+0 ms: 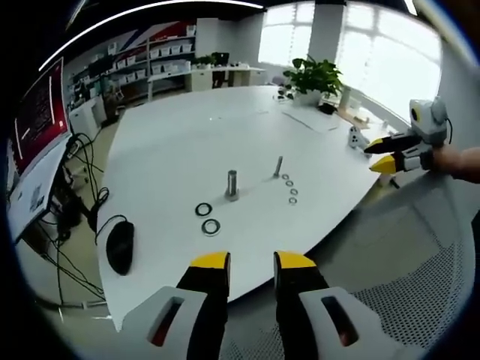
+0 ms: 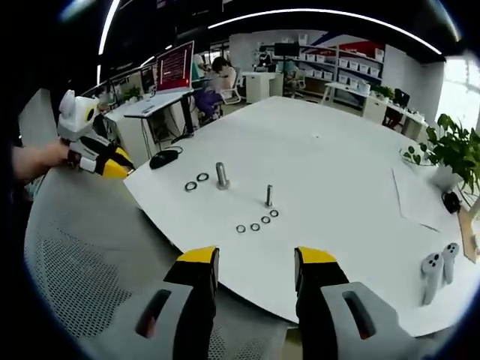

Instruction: Place the washer onto the threaded stud by aligning its center hole with the stud, sliding it down to the base, and recovering from edge contact or off-axis alignment until the washer reaches the visible bottom stop.

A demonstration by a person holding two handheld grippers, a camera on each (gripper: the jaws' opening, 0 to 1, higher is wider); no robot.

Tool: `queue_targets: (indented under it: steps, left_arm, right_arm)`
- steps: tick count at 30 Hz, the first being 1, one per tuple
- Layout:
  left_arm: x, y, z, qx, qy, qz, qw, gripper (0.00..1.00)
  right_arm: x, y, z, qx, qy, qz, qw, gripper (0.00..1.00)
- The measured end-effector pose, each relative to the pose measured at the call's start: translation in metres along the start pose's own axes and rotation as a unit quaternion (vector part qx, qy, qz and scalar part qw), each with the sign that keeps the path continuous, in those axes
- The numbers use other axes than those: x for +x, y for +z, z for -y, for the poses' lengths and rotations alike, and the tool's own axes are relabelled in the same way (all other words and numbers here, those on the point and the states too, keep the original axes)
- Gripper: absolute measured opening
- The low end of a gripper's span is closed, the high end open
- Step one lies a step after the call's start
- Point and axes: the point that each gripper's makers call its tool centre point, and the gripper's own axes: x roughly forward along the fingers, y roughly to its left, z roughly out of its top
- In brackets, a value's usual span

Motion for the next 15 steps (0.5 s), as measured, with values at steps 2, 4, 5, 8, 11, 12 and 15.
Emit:
queue_targets:
  steps: [2, 4, 5, 8, 11, 12, 15]
  left_arm:
    - [-0.0011, 0.0011, 0.0002, -0.009, -0.003, 0.005, 0.9999, 0.21]
    - [-0.0010, -0.0013, 0.0007, -0.005, -0.002, 0.000, 1.0000, 0.21]
    - [0.0006, -0.0036, 0.0012, 0.001, -0.003, -0.005, 1.0000, 0.21]
    - [0.0002, -0.0020, 0.0030, 0.002, -0.009, -0.002, 1.0000, 0.21]
    - [-0.0012, -0.0001, 0.0022, -0.001, -0.008, 0.004, 1.0000, 0.21]
    - [-0.0014, 0.0004, 0.0021, -0.001, -0.007, 0.005, 1.0000, 0.21]
    - [-0.0016, 0.0019, 0.0011, -0.001, -0.003, 0.009, 1.0000, 0.21]
  right_arm:
    - [-0.0008, -0.0005, 0.0020, 0.000, -0.007, 0.000, 1.0000, 0.43]
    - [-0.0006, -0.0019, 0.0038, -0.003, -0.015, -0.004, 0.9999, 0.43]
    - [0.0000, -0.0022, 0.0041, -0.003, -0.016, -0.007, 0.9998, 0.43]
    - [0.0012, -0.0042, 0.0029, -0.005, -0.013, -0.014, 0.9998, 0.44]
    - [0.0019, -0.0063, 0.0026, -0.005, -0.010, -0.017, 0.9998, 0.44]
    - [0.0018, -0.0064, 0.0025, -0.006, -0.010, -0.018, 0.9998, 0.44]
    - [0.0016, -0.0062, 0.0035, -0.006, -0.010, -0.017, 0.9998, 0.44]
